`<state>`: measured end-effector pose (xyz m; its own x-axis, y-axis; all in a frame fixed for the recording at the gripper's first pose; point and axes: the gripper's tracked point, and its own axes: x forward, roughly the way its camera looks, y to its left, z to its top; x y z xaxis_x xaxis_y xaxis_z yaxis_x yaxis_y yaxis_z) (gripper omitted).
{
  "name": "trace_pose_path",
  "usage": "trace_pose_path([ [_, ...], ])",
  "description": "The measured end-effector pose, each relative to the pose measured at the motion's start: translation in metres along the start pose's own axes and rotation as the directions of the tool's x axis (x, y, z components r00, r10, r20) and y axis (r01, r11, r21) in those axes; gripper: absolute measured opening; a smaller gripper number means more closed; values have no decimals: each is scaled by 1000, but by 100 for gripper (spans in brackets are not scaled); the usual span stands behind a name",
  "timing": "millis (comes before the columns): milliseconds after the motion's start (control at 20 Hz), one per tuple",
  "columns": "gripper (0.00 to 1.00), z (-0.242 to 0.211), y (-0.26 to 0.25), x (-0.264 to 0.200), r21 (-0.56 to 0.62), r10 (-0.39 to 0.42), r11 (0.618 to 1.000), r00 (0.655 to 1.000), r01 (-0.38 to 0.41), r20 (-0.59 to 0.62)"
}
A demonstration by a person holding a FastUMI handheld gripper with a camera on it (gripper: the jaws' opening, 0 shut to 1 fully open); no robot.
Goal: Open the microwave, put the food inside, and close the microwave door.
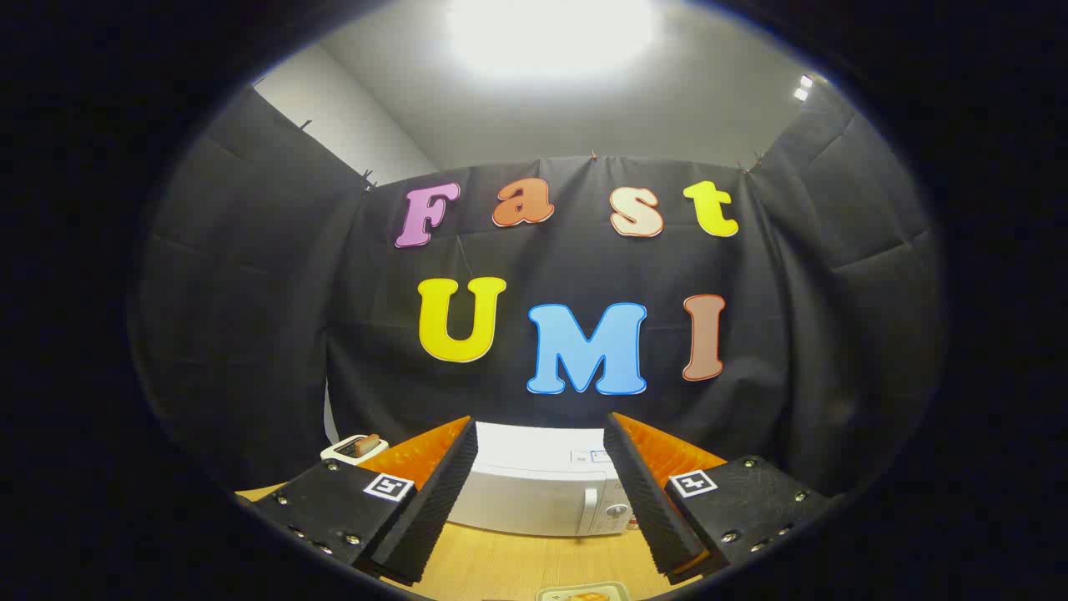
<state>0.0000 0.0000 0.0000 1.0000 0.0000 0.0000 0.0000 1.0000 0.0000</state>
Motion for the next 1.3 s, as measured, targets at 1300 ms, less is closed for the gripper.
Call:
trace_pose_path([
  [1300, 96, -3, -7, 2, -13, -18, 1000, 999, 18, 47],
])
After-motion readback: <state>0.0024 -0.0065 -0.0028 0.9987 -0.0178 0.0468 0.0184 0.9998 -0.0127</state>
